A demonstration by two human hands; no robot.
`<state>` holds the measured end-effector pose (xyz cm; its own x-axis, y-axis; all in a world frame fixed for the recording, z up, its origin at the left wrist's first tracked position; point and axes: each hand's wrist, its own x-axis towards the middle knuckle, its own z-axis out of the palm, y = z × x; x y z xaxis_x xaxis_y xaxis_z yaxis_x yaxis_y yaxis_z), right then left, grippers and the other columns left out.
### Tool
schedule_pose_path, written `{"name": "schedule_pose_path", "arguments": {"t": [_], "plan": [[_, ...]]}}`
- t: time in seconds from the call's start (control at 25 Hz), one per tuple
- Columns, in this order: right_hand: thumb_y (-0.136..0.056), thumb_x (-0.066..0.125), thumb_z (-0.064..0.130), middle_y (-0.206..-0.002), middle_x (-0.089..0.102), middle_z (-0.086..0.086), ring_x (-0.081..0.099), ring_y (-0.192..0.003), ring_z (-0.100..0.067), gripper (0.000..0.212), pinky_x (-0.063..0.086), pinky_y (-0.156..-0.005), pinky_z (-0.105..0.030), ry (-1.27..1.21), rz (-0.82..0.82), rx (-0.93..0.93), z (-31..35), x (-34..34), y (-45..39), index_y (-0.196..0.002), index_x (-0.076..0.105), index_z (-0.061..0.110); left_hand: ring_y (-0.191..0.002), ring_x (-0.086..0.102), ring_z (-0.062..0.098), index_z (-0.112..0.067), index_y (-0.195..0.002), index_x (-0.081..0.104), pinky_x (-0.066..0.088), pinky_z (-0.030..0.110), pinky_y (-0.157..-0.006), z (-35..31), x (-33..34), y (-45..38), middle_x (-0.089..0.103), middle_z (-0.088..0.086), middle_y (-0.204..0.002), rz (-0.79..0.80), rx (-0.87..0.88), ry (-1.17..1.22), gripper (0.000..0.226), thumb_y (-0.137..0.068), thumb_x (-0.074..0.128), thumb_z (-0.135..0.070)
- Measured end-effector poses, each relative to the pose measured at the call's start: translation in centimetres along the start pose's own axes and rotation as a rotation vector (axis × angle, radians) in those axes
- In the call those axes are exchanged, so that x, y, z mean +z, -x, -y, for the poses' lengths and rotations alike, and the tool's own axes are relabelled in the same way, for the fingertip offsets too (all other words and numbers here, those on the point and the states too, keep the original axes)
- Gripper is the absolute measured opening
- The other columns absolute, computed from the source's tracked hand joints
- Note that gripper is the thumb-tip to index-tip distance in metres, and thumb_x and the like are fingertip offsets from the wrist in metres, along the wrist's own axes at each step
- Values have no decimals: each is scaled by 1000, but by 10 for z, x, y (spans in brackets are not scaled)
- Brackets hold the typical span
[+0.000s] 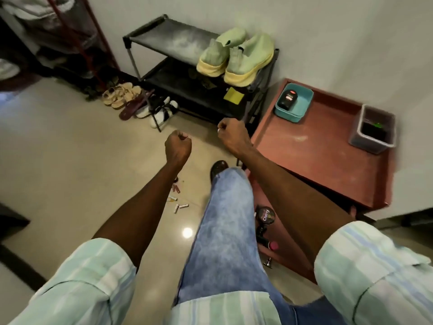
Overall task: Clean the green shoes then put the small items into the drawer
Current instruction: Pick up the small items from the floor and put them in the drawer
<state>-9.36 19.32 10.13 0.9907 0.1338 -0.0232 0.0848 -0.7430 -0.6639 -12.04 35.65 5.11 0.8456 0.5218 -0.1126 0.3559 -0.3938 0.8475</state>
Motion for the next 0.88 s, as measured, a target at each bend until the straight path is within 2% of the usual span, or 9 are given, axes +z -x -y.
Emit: {"name": "schedule_pose_path", "arguments": {"t": [0.12,0.36,0.48,0.6,0.76,0.88], "plan": [[-87,52,9,-90,68,-11,64,-86,-29,17,46,-68,-30,78,140,-37,15,41,-18,-90,68,7,-94,59,23,-9,-96,66,40,24,-75,49,-28,-25,68,6,-101,-45,-119,-51,14,-84,58,-12],[-83,53,6,-98,70,-12,64,-92,-29,21,54,-80,-38,204,389,-62,2,115,-79,-95,70,7,-94,62,22,-9,-94,65,45,26,-77,142,-36,-74,68,4,-100,-70,-336,-63,14,-83,56,-10],[-83,53,7,-101,70,-11,64,-95,-29,22,51,-78,-31,212,449,-19,-22,156,-114,-96,70,10,-92,63,24,-9,-89,64,49,31,-79,194,-14,-92,69,5,-96,-39,-425,-101,13,-80,55,-11],[-87,53,11,-112,69,-11,63,-103,-29,28,40,-77,-23,165,460,43,-48,203,-135,-110,69,12,-92,61,22,-9,-86,62,45,29,-77,247,18,-98,68,4,-95,9,-521,-192,10,-82,54,-13],[-91,54,17,-114,68,-11,63,-101,-28,29,40,-76,-22,134,520,91,-82,259,-149,-117,65,15,-95,59,27,-8,-89,61,41,27,-74,302,59,-87,67,8,-97,93,-629,-273,12,-85,52,-14],[-91,56,18,-111,68,-11,64,-100,-29,27,45,-79,-26,144,572,119,-106,294,-154,-117,64,16,-96,62,30,-6,-89,63,43,30,-74,342,86,-77,69,11,-97,146,-674,-301,16,-83,51,-16]]}}
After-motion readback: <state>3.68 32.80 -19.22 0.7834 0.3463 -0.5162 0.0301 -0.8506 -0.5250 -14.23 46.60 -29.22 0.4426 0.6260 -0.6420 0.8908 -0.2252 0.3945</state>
